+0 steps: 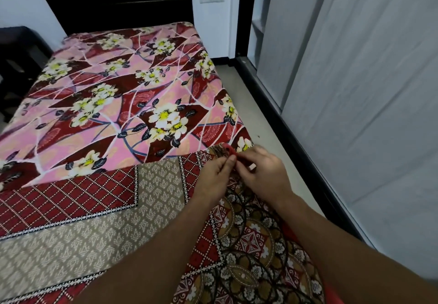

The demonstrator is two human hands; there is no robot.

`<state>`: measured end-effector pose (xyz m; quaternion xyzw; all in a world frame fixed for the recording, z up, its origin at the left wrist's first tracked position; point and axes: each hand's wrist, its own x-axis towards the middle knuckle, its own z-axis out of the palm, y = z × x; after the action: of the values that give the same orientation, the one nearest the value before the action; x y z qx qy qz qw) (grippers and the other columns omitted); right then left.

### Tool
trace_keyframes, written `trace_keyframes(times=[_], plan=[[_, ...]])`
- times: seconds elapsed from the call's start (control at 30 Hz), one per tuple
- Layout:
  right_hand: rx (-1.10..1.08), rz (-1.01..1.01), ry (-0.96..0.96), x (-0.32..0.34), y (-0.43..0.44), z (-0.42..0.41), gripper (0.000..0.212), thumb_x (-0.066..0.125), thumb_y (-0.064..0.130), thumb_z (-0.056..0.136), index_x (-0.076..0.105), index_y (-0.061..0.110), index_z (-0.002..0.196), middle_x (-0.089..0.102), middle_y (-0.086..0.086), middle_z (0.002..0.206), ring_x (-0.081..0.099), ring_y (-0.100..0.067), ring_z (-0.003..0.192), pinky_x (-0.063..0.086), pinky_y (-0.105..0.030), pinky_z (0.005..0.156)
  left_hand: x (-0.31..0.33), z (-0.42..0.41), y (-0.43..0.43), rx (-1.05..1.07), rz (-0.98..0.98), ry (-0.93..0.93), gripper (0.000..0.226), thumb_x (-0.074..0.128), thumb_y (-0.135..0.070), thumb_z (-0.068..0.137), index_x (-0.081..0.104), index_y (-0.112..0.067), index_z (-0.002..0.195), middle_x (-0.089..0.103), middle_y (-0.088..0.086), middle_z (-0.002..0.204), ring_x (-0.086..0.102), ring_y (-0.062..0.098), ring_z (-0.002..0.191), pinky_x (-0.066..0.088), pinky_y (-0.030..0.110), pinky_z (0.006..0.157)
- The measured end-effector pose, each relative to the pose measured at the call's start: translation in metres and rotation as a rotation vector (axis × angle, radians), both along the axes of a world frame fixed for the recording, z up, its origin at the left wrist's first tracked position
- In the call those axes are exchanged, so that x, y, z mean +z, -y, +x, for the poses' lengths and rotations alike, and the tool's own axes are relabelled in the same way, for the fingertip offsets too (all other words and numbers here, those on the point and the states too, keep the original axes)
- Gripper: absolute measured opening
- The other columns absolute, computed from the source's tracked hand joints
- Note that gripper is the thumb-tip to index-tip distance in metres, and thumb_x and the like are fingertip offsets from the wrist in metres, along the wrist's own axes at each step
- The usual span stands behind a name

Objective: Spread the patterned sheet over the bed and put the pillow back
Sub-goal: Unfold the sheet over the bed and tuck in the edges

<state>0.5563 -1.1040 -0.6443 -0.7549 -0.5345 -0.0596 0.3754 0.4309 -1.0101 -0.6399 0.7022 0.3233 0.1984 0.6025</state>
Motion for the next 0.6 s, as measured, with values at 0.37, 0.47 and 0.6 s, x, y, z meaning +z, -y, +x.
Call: trace_keyframes(times=[0.37, 0.47, 0.6], plan=[[-0.138, -0.061, -0.364, 0.005, -0.004, 0.018, 0.010, 0.058, 0.028, 0.097, 0.066, 0.024, 0.094, 0.063, 0.009, 0.095, 0.060, -0.009, 0.084, 0.056, -0.041, 0.076, -0.001, 0.005, -0.002, 0.042, 0.095, -0.030, 0.022, 0.062, -0.029, 0.098, 0.074, -0.015, 0.086, 0.076, -0.003, 0.078, 0.072, 0.012, 0.077, 0.058, 0.038, 0.083], [0.002, -0.126, -0.447, 0.002, 0.005, 0.022, 0.013, 0.068, 0.038, 0.091, 0.069, 0.027, 0.098, 0.065, 0.013, 0.099, 0.065, -0.004, 0.087, 0.060, -0.037, 0.075, 0.000, 0.006, -0.005, 0.068, 0.060, 0.009, 0.025, 0.064, -0.032, 0.096, 0.073, -0.014, 0.083, 0.075, 0.000, 0.078, 0.072, 0.017, 0.079, 0.057, 0.037, 0.083], [0.098, -0.073, -0.302, -0.005, 0.009, 0.023, 0.019, 0.073, 0.035, 0.090, 0.078, 0.019, 0.100, 0.071, 0.009, 0.094, 0.067, -0.006, 0.086, 0.059, -0.039, 0.075, -0.005, 0.011, -0.009, 0.041, 0.082, 0.029, 0.031, 0.063, -0.039, 0.096, 0.073, -0.015, 0.079, 0.075, 0.001, 0.077, 0.072, 0.025, 0.081, 0.057, 0.046, 0.084]])
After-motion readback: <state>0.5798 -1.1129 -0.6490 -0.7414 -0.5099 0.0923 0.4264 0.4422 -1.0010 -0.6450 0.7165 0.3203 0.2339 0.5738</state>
